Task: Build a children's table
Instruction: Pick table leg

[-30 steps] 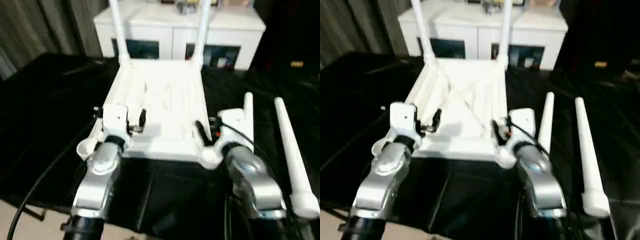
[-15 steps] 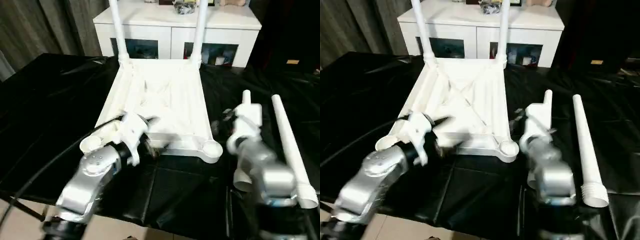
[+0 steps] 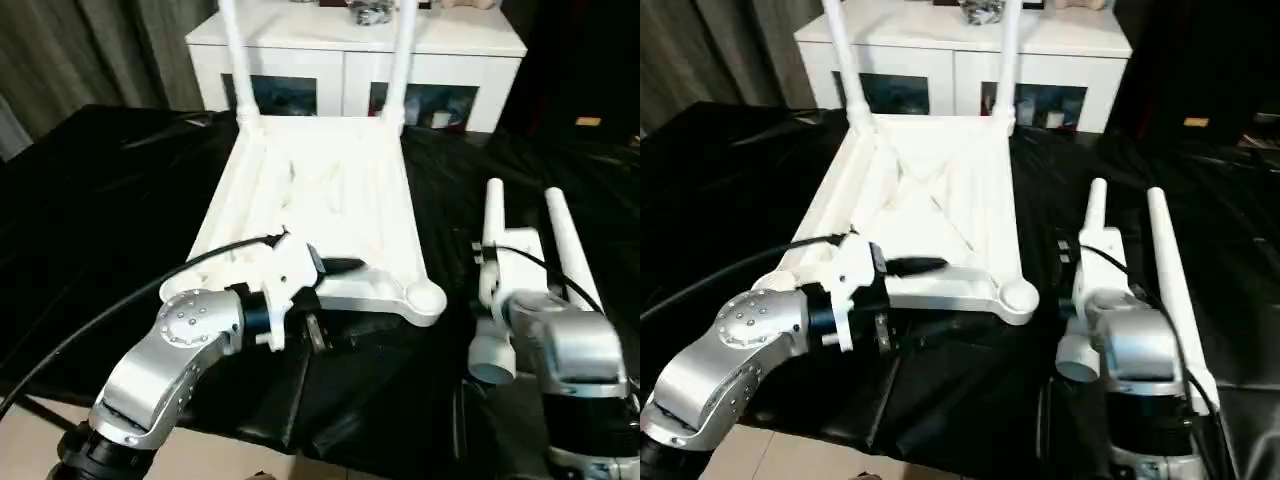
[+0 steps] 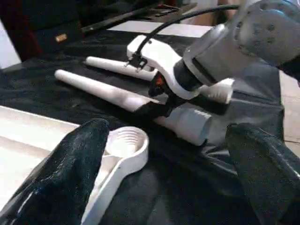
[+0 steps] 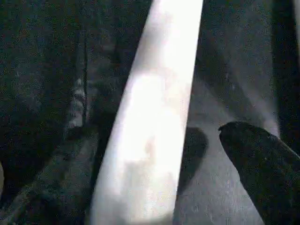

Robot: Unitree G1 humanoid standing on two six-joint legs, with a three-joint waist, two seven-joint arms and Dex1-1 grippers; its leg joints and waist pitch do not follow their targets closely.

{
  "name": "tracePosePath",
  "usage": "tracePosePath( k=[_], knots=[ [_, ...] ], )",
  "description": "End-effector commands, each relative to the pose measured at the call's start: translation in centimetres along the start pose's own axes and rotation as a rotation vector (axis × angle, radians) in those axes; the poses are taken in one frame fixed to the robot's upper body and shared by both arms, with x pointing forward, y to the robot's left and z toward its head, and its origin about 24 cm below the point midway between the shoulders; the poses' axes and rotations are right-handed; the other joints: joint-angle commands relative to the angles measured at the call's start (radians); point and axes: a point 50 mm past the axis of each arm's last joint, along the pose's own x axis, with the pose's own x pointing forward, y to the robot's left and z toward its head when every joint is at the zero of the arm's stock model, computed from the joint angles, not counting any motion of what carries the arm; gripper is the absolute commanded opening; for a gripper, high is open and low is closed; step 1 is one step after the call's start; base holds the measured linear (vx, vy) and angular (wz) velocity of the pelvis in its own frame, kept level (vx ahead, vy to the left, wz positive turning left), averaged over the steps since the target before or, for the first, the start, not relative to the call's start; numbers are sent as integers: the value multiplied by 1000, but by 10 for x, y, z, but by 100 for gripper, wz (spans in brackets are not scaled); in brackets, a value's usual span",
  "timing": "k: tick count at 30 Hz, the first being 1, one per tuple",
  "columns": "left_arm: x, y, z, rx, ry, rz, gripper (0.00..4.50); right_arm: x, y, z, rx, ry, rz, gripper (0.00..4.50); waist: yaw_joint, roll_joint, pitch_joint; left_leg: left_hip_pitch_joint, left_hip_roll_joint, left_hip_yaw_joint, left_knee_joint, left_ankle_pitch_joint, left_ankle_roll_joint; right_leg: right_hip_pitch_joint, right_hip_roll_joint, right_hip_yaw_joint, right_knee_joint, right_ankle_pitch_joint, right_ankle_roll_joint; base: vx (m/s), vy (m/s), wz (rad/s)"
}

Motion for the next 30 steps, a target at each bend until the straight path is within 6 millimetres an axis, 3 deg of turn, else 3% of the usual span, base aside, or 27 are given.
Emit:
tracePosePath(
  k=[1,10,18,22,26,30],
  knots=[
    [-1,0,5,24,2,-5,450,2,0,-3,20,27,12,404,0,-11,-42,11,117,-48,-81,-86,-6,44,-143,85,-85,-38,-179,0,0,0],
    [-2,-5,7,-34,9,-53,450,2,1,-7,67,70,53,326,2,-10,-44,13,116,-47,-79,-58,-11,44,-143,85,-80,16,-189,0,0,0],
    [-3,-6,5,-30,38,-62,450,9,-2,-21,172,136,95,263,3,-10,-38,16,117,-46,-85,-110,-24,41,-143,86,-88,-73,-184,0,0,0],
    [-3,-4,7,-18,41,-54,450,12,-7,-27,225,159,91,230,2,-8,-33,22,118,-48,-92,-170,-48,37,-144,88,-96,-152,-175,0,0,0],
    [-3,-2,8,-7,41,-38,450,12,-10,-26,258,153,83,204,-1,-8,-25,33,115,-53,-99,-273,-78,31,-148,92,-109,-290,-155,0,0,0],
    [-3,2,10,6,31,-16,450,12,-16,-23,286,135,68,190,-2,-10,-28,29,115,-52,-99,-234,-71,33,-146,92,-107,-249,-155,0,0,0]
  ],
)
